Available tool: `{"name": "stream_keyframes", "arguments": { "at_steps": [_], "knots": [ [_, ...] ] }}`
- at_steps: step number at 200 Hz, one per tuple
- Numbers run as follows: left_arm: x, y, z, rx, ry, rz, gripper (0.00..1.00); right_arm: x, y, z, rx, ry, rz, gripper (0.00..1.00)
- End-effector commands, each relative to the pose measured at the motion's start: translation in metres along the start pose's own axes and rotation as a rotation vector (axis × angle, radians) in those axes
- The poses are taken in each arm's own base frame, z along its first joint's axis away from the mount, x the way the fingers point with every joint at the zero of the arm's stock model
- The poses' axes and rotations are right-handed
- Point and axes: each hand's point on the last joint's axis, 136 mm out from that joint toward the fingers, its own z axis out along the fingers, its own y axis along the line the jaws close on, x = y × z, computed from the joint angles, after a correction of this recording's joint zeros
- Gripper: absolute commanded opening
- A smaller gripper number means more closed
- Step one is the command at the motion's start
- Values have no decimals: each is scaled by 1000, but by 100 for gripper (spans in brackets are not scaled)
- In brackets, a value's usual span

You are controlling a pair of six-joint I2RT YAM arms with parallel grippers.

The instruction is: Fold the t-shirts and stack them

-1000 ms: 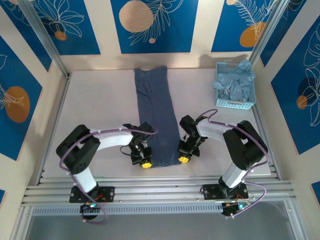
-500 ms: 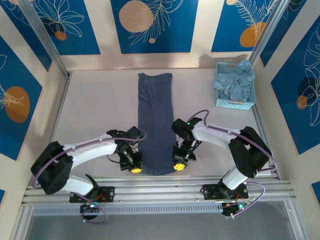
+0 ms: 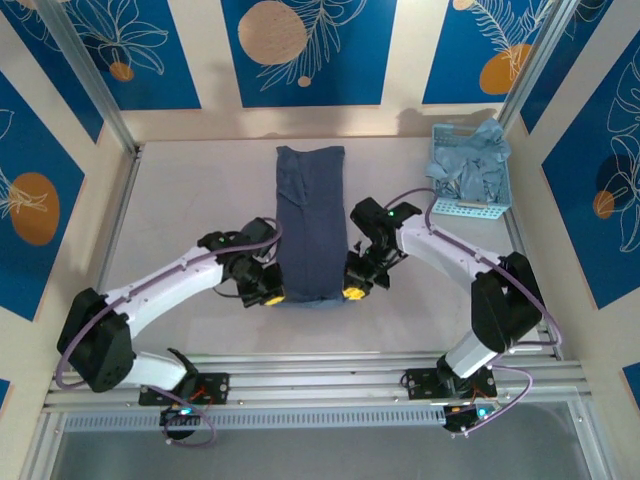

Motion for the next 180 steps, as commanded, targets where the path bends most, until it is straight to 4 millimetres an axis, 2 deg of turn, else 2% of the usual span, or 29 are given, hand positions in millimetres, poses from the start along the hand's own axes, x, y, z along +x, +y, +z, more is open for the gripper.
{"name": "stream_keyframes", "arguments": {
  "at_steps": [1,47,70,94,146,180],
  "knots": [
    [-22,-6,-7,10,-49,-26,0,-17,7,-8,7,-22,26,0],
    [-62,-21,-15,57,-101,-50,0,-57,29,-29,-20,-90,17,0],
    [-90,-32,-20,85,-129,-50,0,-80,38,-41,-35,-120,7,0],
    [-119,-43,-16,103,-129,-34,0,-109,45,-47,-46,-136,11,0],
    [-177,-53,8,104,-122,-8,0,-174,55,-41,-65,-144,29,0],
    [-209,-57,19,91,-129,-4,0,-202,53,-30,-60,-126,56,0]
  ]
}}
